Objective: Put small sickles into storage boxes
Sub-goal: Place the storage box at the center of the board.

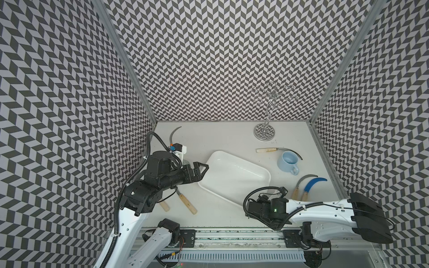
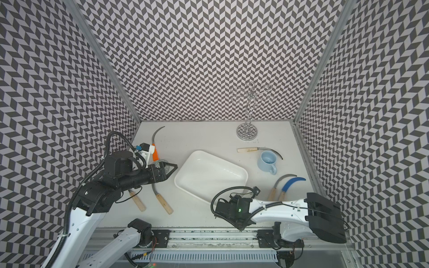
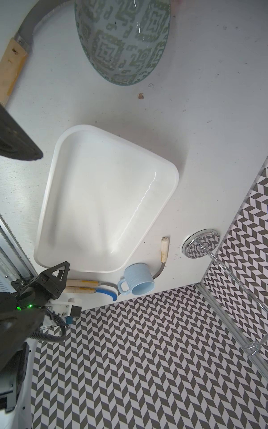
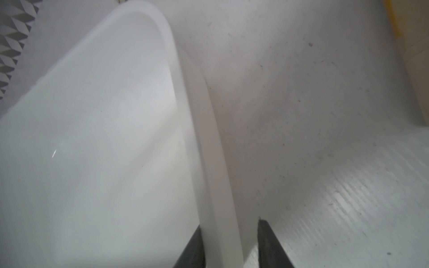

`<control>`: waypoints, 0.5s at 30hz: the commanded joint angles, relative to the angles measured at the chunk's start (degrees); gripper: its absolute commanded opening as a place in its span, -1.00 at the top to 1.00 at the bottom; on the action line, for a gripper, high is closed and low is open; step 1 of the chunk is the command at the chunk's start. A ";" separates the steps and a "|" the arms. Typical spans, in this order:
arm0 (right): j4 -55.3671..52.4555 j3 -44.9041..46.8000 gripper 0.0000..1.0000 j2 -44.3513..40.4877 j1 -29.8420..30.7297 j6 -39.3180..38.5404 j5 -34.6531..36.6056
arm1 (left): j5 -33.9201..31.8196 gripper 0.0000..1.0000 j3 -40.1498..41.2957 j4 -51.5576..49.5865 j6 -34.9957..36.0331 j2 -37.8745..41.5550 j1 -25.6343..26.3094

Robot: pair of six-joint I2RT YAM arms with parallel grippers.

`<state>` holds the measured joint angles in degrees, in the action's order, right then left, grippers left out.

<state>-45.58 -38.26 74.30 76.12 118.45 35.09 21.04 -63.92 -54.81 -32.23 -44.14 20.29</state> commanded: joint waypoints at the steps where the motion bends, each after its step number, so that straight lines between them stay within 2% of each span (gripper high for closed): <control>1: 6.23 1.28 -0.14 -2.33 0.27 25.09 0.24 | -0.98 -1.00 0.53 -0.43 -0.76 0.81 0.34; 5: 3.97 -1.57 -0.69 -4.04 0.26 21.55 1.12 | -1.82 -1.00 2.67 -0.62 -1.84 1.39 0.29; 8: 0.17 -5.81 -0.96 -6.38 0.26 14.75 1.58 | -2.57 -1.00 5.78 -1.13 -3.05 1.58 0.31; 12: -1.70 -7.80 -1.00 -12.79 0.23 3.98 -1.90 | -2.24 -1.00 10.40 -1.19 -6.06 1.85 0.31; 15: -5.03 -7.53 -1.00 -19.71 0.18 -0.72 -3.36 | -3.37 -1.00 14.35 -0.95 -9.32 2.41 0.31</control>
<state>-45.54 -45.41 59.46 76.12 118.26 33.39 19.16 -51.92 -55.13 -37.56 -42.65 20.29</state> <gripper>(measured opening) 0.997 0.998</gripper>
